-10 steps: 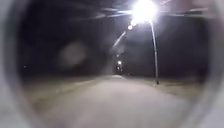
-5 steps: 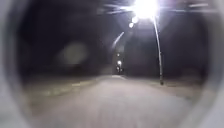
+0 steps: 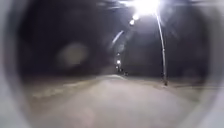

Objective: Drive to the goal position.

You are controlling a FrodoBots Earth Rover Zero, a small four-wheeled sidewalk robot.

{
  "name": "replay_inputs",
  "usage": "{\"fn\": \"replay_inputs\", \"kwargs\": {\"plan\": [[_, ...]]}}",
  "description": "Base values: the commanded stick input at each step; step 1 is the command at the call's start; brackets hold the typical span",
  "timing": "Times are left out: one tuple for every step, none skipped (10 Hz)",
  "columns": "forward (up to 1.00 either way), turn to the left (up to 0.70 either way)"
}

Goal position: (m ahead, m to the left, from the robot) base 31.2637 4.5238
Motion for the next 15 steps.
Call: {"fn": "replay_inputs", "kwargs": {"plan": [[0.85,0.00],[0.85,-0.02],[0.85,-0.04],[0.85,-0.05],[0.85,-0.06],[0.85,-0.07],[0.85,-0.07],[0.85,-0.07],[0.85,-0.07],[0.85,-0.06],[0.85,-0.03],[0.85,0.00],[0.85,0.00],[0.85,0.00],[0.85,0.00]]}}
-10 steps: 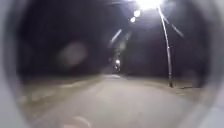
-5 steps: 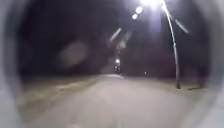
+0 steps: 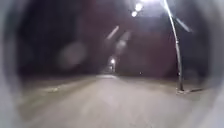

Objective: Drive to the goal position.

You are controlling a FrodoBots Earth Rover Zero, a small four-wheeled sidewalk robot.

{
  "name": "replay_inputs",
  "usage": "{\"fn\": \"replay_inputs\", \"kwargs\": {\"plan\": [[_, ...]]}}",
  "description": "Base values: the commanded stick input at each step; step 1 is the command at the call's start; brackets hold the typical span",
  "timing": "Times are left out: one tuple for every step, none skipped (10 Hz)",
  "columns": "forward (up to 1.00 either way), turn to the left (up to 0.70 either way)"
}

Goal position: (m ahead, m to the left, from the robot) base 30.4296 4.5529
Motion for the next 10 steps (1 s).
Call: {"fn": "replay_inputs", "kwargs": {"plan": [[0.85,0.00],[0.85,0.00],[0.85,-0.02],[0.85,-0.03],[0.85,-0.02],[0.85,-0.01],[0.85,0.00],[0.85,0.00],[0.85,0.00],[0.85,0.00]]}}
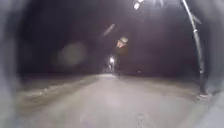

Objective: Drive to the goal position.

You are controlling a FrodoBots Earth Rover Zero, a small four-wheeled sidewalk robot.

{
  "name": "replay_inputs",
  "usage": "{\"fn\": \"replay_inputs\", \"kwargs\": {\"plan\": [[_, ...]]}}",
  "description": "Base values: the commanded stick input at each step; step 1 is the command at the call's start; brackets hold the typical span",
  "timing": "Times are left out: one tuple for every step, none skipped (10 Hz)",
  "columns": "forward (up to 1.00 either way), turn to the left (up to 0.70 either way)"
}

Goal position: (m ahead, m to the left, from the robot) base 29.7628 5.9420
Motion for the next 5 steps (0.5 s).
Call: {"fn": "replay_inputs", "kwargs": {"plan": [[0.85,0.00],[0.85,0.00],[0.85,0.00],[0.85,0.00],[0.85,0.00]]}}
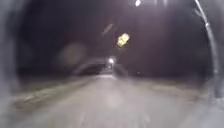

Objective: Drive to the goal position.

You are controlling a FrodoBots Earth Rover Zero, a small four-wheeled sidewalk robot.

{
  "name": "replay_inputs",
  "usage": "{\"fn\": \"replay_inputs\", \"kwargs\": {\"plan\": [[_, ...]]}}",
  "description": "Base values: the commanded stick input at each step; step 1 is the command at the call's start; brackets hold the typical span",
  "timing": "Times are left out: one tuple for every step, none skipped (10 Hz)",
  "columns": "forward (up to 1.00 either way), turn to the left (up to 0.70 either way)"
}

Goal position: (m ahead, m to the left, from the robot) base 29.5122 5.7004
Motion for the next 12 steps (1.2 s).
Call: {"fn": "replay_inputs", "kwargs": {"plan": [[0.85,0.00],[0.85,0.00],[0.85,0.00],[0.85,0.00],[0.85,0.00],[0.85,0.00],[0.85,-0.02],[0.85,-0.04],[0.85,-0.04],[0.85,-0.04],[0.85,-0.05],[0.85,-0.05]]}}
